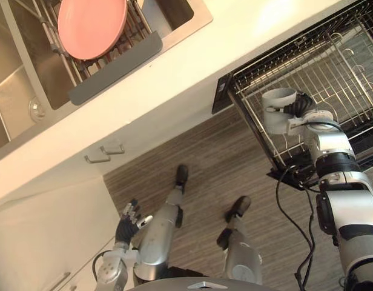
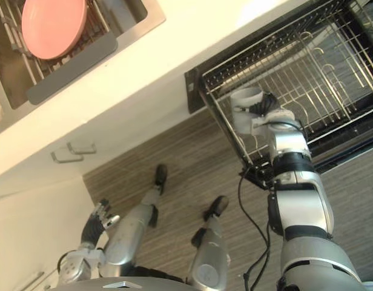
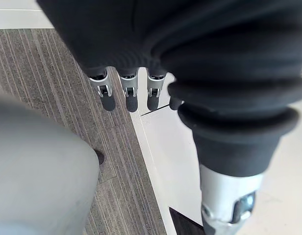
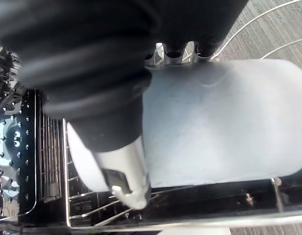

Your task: Walk over to the sink, pick up the cup, carry it to the dishwasher, place the cup inside the dishwasher, then close the dishwasher door

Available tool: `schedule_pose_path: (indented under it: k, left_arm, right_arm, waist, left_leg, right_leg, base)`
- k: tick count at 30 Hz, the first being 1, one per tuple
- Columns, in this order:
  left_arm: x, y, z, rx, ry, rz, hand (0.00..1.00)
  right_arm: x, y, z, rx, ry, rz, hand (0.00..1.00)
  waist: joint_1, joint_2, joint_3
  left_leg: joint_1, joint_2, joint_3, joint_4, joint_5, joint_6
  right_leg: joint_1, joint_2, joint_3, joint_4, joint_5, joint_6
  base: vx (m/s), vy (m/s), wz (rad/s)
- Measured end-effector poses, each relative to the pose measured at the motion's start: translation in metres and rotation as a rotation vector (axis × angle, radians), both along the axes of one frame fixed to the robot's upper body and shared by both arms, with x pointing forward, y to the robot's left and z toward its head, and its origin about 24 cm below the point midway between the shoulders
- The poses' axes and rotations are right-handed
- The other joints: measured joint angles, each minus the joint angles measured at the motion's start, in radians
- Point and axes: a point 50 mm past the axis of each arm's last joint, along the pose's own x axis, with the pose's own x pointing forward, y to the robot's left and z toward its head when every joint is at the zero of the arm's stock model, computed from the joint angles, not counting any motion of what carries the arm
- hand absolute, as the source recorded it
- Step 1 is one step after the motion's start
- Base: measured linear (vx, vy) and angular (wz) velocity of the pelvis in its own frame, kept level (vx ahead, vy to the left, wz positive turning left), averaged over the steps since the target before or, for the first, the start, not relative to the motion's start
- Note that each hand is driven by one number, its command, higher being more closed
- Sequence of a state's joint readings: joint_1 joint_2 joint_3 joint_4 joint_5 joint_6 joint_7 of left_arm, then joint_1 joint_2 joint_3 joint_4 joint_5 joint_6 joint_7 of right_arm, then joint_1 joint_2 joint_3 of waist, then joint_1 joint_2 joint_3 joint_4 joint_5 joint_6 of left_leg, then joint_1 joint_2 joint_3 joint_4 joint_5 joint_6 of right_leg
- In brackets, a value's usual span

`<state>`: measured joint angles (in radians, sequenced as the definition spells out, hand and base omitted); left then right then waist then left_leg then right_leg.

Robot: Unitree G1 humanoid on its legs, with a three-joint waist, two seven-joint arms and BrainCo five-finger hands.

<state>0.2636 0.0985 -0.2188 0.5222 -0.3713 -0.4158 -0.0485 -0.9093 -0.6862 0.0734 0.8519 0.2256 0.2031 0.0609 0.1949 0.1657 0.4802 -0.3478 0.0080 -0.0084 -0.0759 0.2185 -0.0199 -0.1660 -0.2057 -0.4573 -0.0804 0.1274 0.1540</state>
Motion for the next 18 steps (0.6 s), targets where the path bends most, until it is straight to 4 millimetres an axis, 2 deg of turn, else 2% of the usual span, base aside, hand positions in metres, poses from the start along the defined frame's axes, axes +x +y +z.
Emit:
schedule_pose_path:
  k: [4, 8, 12, 15, 18]
  left_arm:
    - [0.0, -0.004, -0.001, -0.019, 0.005, -0.007, 0.0]
    - [0.0, -0.005, -0.001, -0.021, 0.006, -0.011, 0.0]
    - [-0.001, -0.005, -0.001, -0.02, 0.009, -0.01, 0.0]
    - [-0.001, -0.005, -0.002, -0.018, 0.014, -0.006, 0.0]
    - [-0.003, -0.003, -0.005, -0.013, 0.026, 0.002, 0.0]
  right_arm:
    - [0.001, 0.001, 0.004, -0.018, -0.008, 0.001, 0.0]
    - [0.001, -0.002, 0.0, -0.002, 0.01, -0.007, 0.0]
    - [0.0, -0.001, 0.001, 0.098, -0.036, 0.005, 0.0]
    - [-0.006, 0.001, 0.005, 0.179, -0.139, 0.04, 0.0]
    - [-0.016, 0.016, 0.014, 0.236, -0.294, 0.11, 0.0]
  waist:
    - [0.001, 0.015, 0.0]
    - [0.002, 0.017, 0.0]
    - [-0.009, 0.017, 0.0]
    - [-0.017, 0.017, 0.0]
    - [-0.044, 0.016, 0.001]
  left_leg:
    - [-0.018, -0.001, -0.01, 0.0, 0.006, 0.001]
    - [-0.018, -0.003, -0.02, 0.0, 0.01, -0.002]
    - [-0.007, -0.003, -0.023, 0.0, 0.012, -0.003]
    - [0.028, -0.004, -0.024, -0.001, 0.01, -0.005]
    - [0.053, -0.001, -0.023, -0.002, 0.008, -0.004]
  right_leg:
    - [-0.012, 0.0, -0.009, 0.0, 0.003, 0.001]
    - [-0.006, 0.0, -0.021, 0.0, 0.003, 0.0]
    - [0.009, 0.0, -0.025, 0.0, 0.004, 0.001]
    - [0.042, -0.001, -0.025, 0.0, 0.0, 0.0]
    - [0.065, 0.001, -0.023, 0.0, -0.003, 0.0]
  base:
    - [0.02, -0.011, 0.06]
    - [0.02, -0.012, 0.06]
    - [0.0, -0.004, 0.01]
    - [0.0, 0.0, 0.0]
    - [0.0, -0.016, -0.03]
